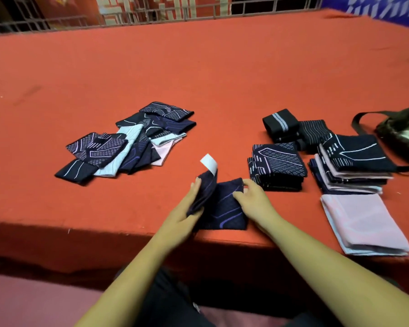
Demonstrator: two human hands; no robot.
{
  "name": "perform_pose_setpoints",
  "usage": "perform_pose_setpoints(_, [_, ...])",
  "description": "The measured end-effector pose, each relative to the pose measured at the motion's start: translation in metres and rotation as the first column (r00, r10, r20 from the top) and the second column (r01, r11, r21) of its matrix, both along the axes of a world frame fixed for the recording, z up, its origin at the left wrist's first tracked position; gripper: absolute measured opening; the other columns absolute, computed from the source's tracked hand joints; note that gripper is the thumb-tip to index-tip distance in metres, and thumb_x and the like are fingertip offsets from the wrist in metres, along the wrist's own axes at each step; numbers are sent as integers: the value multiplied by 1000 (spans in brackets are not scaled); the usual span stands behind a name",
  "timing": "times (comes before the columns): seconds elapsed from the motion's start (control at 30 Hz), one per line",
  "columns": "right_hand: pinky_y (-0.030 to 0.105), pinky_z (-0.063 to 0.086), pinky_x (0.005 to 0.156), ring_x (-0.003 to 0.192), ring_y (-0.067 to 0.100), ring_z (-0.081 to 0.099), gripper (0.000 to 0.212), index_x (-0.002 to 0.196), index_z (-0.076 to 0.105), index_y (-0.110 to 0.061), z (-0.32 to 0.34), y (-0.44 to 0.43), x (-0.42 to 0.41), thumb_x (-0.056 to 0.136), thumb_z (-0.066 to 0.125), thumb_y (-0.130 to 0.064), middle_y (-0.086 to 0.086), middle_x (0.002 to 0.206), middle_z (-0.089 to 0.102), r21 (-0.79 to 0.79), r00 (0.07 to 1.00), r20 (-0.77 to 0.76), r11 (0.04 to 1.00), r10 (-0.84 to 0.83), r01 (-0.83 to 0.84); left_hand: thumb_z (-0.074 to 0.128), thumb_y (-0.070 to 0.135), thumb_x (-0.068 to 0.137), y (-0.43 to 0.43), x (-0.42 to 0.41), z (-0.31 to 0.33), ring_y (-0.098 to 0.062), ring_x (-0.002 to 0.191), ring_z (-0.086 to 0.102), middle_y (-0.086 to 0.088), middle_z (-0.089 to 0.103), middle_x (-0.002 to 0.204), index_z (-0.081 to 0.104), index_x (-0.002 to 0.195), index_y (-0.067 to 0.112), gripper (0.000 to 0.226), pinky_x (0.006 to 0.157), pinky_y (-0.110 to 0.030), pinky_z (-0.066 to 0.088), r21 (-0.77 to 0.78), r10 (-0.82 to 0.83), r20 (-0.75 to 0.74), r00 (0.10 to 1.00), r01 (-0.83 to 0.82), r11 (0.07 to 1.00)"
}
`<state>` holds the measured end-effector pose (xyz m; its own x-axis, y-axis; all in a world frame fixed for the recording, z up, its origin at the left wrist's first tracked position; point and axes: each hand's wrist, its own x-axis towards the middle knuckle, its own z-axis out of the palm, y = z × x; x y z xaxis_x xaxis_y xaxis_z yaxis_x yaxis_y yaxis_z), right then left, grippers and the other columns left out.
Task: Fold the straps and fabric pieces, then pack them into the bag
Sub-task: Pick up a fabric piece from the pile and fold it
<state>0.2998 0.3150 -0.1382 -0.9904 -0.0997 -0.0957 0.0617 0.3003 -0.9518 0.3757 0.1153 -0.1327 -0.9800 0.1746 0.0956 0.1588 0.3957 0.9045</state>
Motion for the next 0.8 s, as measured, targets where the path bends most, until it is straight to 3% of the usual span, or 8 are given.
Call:
perform_pose_setpoints(0.1, [33,53,65,67,19,66,42,120,41,-23,-10,7,8,92,53,6,9,81,71,-236,999,15,971,-30,33,48,7,102,12,-3,0,12,145,5,25,13,156,20,146,41,63,115,-7,7,-51,-42,-66,997,39,998])
perform_pose_setpoints(0.23, [33,42,64,58,12,51,14,83,56,-18,-8,5,10,96,58,-14,-2,61,59,-121,986,-107,986,-128,114,53,23,98,28,-10,-12,1,150,1,10,12,162,27,153,20,61,123,-24,6,-138,3,-77,997,-14,990])
perform_pose_setpoints(0.3, [30,41,69,63,11,53,40,64,63,-14,-5,5,9,100,54,-30,2,64,63,-101,985,-85,985,-151,143,55,43,91,29,-11,-15,-1,150,-5,9,6,163,26,154,16,75,123,-22,2,-240,-67,-91,994,44,970])
perform_pose_setpoints(0.37, [28,40,66,59,8,51,46,61,65,-9,-3,6,9,98,56,-35,2,62,62,-103,989,-60,986,-139,132,58,53,84,26,-10,-14,2,149,-8,13,2,163,26,155,18,86,119,-13,-1,-323,-182,-97,979,142,936])
perform_pose_setpoints(0.47, [31,39,65,59,8,48,31,65,64,-2,-9,5,8,89,67,-20,-1,59,58,-48,989,-97,993,-108,104,60,55,83,15,-10,-5,4,149,9,13,25,160,44,146,22,73,119,-13,9,-194,-114,-81,990,96,976])
perform_pose_setpoints(0.6, [30,40,67,61,5,48,24,64,59,-18,-14,0,7,86,67,-19,-10,60,55,18,983,-112,988,-147,150,54,41,91,9,-14,-5,1,142,31,6,47,145,57,129,22,43,120,-28,24,-145,22,-117,993,-39,989])
perform_pose_setpoints(0.7, [27,39,65,63,5,49,25,71,62,-18,-15,-5,9,84,72,-36,-11,66,58,55,974,-151,983,-166,176,55,21,97,16,-19,-14,-6,150,14,3,31,157,51,136,17,39,123,-29,13,-232,122,-94,988,-141,962])
perform_pose_setpoints(0.8, [29,48,72,74,9,60,27,77,67,-17,-13,-8,8,81,75,-42,-9,76,67,62,975,-121,979,-184,192,50,22,102,27,-23,-13,-5,150,-7,4,6,165,30,152,14,54,117,-21,1,-231,151,7,989,-145,962])
